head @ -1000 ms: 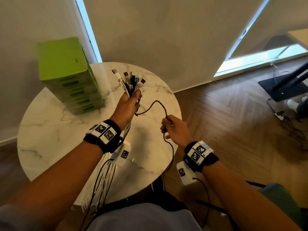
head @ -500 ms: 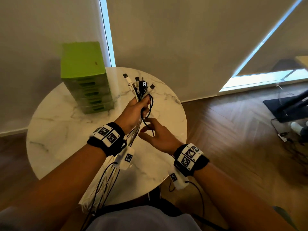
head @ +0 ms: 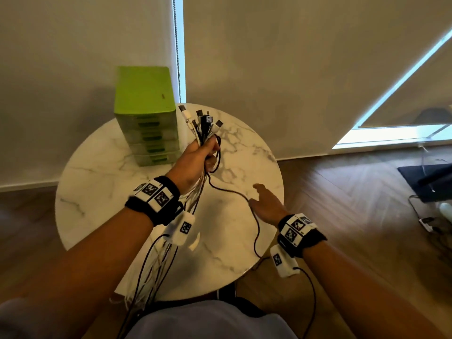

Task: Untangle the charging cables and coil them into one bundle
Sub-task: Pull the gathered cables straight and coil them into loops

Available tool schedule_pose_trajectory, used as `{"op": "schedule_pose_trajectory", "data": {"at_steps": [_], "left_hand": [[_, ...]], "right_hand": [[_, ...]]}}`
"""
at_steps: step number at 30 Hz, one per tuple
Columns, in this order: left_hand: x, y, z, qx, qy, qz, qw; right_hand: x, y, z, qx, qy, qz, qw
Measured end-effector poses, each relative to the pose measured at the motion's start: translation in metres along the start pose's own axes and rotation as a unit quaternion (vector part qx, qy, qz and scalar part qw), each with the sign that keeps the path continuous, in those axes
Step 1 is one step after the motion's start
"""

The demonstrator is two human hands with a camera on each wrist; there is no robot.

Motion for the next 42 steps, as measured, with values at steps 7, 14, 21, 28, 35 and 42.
{"op": "schedule_pose_trajectory", "data": {"at_steps": [7,14,21,28,35,42], "left_hand": [[0.004,0.001,0.001,0.024,-0.04,-0.008,0.999],[-0.005,-0.008,0.024,-0.05,-0.096,-0.013,0.994],[-0.02,-0.002,0.03,0.014,-0.013,0.0,1.0],[-0.016,0.0,0.027,0.05,-0.011,0.008,0.999],[-0.019,-0.01,0.049,-0.076,-0.019,-0.035,0.996],[-0.021,-0.014,0.063,-0.15,-0.083,-0.061,0.983]], "right_hand": [[0.091,0.039,-0.021,0.067,-0.123,0.199,0.97],[0.106,0.049,0.007,-0.091,-0.234,0.262,0.932],[0.038,-0.01,0.008,0.006,-0.138,-0.041,0.99],[0.098,0.016,0.002,-0.062,-0.195,0.178,0.963],[0.105,0.014,0.024,-0.201,-0.132,0.223,0.945],[0.059,-0.003,0.01,-0.01,-0.211,0.214,0.954]]}}
Point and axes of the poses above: each hand's wrist, its own y-axis away from the middle knuckle, its own z-axis out of the back of the hand, x = y × z, the point moved 2 cm from there along -y, towards the middle knuckle, and after that the axes turned 8 degrees about -z, right-handed, at the moved point
